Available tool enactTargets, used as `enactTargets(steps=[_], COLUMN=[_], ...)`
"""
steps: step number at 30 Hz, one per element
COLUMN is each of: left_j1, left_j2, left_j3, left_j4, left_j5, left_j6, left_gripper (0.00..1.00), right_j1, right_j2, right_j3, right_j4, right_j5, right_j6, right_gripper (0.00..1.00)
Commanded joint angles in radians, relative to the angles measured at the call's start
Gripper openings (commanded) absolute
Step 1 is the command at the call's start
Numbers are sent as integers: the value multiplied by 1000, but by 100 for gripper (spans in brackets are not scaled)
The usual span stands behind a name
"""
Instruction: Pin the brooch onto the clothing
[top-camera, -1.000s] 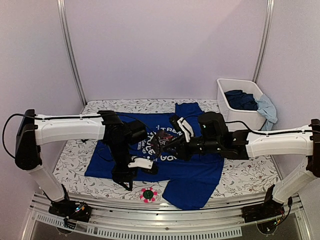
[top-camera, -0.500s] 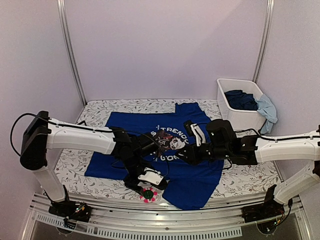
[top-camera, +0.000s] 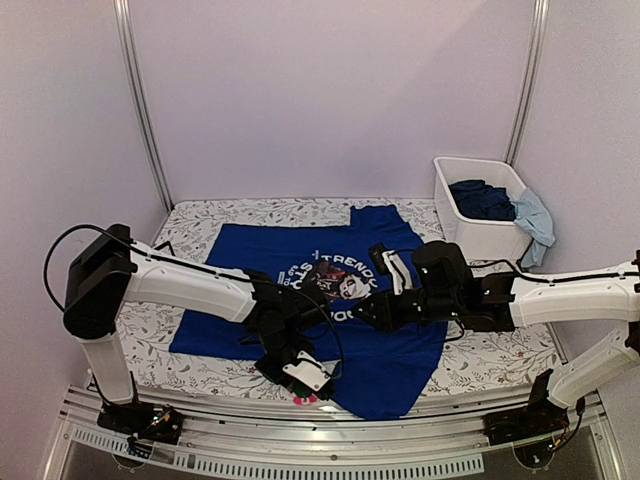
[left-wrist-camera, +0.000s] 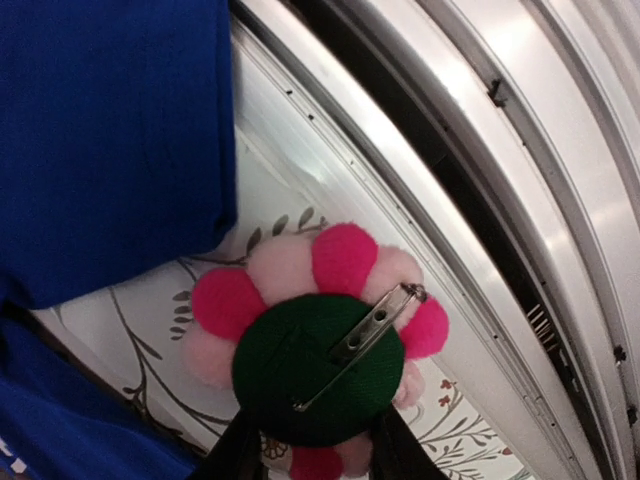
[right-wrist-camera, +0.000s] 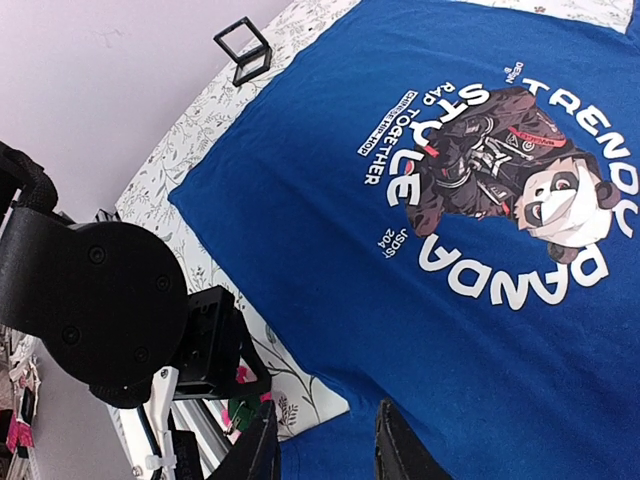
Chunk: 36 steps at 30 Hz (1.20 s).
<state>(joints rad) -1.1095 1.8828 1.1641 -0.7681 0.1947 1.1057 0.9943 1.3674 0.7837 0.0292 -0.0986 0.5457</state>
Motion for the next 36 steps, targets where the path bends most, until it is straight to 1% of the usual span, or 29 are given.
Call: enactTargets(steps=[1,4,7,9,13,18,20,21,25,28,31,33,36], left_j1=[-21,-21,-19,-16,-12,20,57,78,173,226,266,297,337], left_j2=[54,42,25,12,-7,-41,-61,-77,-148,-205,-246,-262,-288], left_j3=[-22,-29,-29,-29,-20,23,57,72,122,161,229,298,372], left_j4=[-31,-32,-35,-33,-26,-18,-27,-32,-32,-6,14,14,36], left_j5=[-39,-49,-45,-32,-6,21,52,75,192,216,196,187,193], left_j6=[0,-10,-26,-39,-97,-231,-297,-329,-447,-542,-684,-806,-921], left_gripper=[27,16,9,0,0,0,0,0,0,0,0,0,0], right_j1=[-5,-3,-4,-4,-5,-3,-3,-4,-4,-3,-4,-2,20], right_j2=[-35,-43,-40,-36,-34,-44,-62,-75,-144,-195,-212,-206,-164], right_j3=[-23,-23,-17,-14,-12,-2,1,3,2,-3,6,16,26], right_j4=[0,1,0,-2,-4,-27,-28,-55,-64,-56,-40,35,227], right_j5=[10,17,20,19,20,38,61,80,183,251,267,238,200], right_j6=[5,2,-2,-3,-4,12,27,41,87,117,138,152,142], right_gripper=[31,31,31,31,31,31,31,30,32,33,35,38,51])
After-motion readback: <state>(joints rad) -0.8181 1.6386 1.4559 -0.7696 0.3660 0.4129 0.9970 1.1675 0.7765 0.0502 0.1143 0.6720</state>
